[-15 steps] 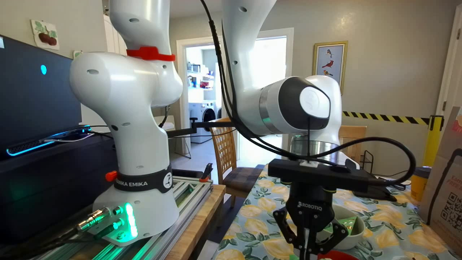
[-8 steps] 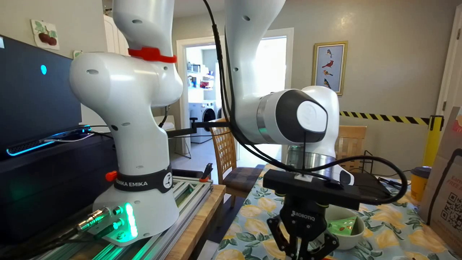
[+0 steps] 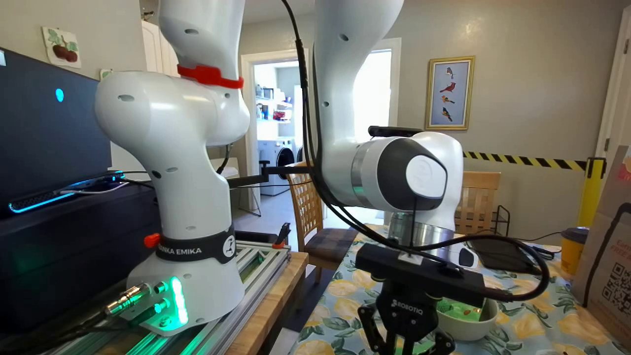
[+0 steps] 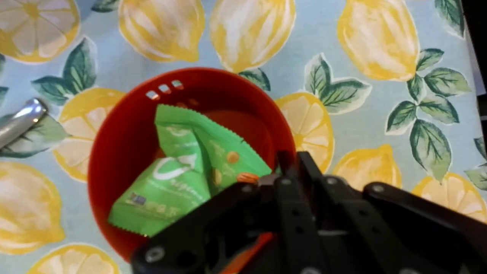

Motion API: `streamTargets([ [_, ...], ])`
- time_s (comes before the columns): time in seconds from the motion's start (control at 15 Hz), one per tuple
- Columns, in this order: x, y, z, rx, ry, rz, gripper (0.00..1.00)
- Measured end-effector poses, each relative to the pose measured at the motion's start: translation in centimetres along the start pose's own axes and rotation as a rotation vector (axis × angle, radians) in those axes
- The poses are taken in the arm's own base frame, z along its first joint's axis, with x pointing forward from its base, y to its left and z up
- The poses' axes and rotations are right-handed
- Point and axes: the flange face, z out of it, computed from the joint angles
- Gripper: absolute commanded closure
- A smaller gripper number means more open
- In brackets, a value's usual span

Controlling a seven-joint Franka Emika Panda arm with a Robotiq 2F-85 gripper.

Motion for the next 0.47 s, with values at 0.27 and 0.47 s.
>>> streamTargets([
  [0.27,0.04,-0.03,0.04,0.001,0.0,-0.001,0.64],
  [0.47,0.04,-0.03,0.04,0.001,0.0,-0.001,0.64],
])
